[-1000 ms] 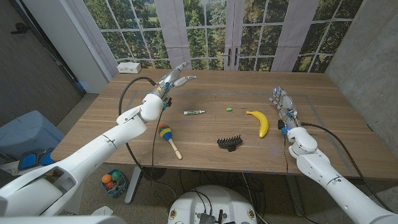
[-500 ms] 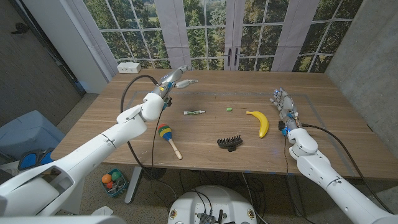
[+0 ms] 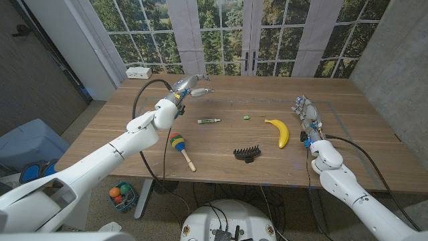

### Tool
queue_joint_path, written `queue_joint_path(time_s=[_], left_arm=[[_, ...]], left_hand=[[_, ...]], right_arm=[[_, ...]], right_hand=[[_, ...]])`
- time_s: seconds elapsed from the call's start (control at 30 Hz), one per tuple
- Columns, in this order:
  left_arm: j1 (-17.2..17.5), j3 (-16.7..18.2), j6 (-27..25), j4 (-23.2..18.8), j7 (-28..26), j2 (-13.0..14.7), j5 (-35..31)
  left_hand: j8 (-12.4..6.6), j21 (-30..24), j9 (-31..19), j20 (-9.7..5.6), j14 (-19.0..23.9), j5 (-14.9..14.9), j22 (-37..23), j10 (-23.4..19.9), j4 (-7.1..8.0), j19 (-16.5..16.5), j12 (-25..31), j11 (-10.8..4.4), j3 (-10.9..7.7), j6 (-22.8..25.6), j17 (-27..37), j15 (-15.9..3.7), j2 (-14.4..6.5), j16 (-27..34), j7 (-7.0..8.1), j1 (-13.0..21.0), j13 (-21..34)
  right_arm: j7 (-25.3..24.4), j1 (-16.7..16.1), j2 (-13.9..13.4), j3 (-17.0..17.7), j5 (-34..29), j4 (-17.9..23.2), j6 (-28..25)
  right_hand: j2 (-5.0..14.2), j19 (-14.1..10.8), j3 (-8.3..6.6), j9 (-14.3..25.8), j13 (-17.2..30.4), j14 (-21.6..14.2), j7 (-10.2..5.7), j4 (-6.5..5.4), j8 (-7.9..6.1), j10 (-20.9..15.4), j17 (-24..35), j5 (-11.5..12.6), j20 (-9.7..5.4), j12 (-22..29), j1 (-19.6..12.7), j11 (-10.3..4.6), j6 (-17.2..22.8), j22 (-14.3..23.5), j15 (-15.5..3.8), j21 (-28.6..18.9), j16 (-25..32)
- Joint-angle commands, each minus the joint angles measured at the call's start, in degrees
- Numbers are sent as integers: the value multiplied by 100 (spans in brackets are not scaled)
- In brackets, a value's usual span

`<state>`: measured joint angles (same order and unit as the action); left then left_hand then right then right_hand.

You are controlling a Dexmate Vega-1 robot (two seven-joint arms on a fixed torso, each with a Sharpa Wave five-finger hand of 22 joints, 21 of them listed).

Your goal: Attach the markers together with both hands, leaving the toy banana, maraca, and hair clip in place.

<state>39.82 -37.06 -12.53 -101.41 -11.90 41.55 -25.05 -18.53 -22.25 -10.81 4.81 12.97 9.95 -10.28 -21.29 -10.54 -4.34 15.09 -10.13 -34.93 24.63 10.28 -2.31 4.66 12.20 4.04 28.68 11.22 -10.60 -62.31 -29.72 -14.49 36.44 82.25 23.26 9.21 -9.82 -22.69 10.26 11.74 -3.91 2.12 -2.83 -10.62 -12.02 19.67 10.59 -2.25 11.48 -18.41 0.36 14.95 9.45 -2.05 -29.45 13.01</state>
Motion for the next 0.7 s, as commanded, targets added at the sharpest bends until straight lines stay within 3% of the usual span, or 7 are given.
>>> queue_joint_path(time_s=[0.03, 0.7], left_arm=[[-64, -185, -507, -225, 196, 52, -547], [-191, -513, -1297, -501, 849, 94, -1296]], left_hand=[[-69, 35, -25, 76, 44, 7, -20, -75, -5, 9, 30, 10, 21, 93, 14, -280, -3, 2, -12, 142, 21], [-105, 90, -37, 73, 196, 58, -22, -151, -11, -68, -35, 12, -15, 181, 17, -358, -72, 21, -26, 532, 36]], right_arm=[[-22, -50, 36, 16, -6, 11, 65], [-57, -82, 57, 31, -9, 38, 84]], right_hand=[[-6, -52, -11, 12, -7, -57, 14, 25, -56, -56, 2, -14, -155, 42, 5, 9, 65, 26, -118, 28, 50], [-2, -99, 6, 13, -8, -70, 14, 60, -60, -89, -10, -19, -152, 46, 37, 13, 106, 28, -126, 72, 64]])
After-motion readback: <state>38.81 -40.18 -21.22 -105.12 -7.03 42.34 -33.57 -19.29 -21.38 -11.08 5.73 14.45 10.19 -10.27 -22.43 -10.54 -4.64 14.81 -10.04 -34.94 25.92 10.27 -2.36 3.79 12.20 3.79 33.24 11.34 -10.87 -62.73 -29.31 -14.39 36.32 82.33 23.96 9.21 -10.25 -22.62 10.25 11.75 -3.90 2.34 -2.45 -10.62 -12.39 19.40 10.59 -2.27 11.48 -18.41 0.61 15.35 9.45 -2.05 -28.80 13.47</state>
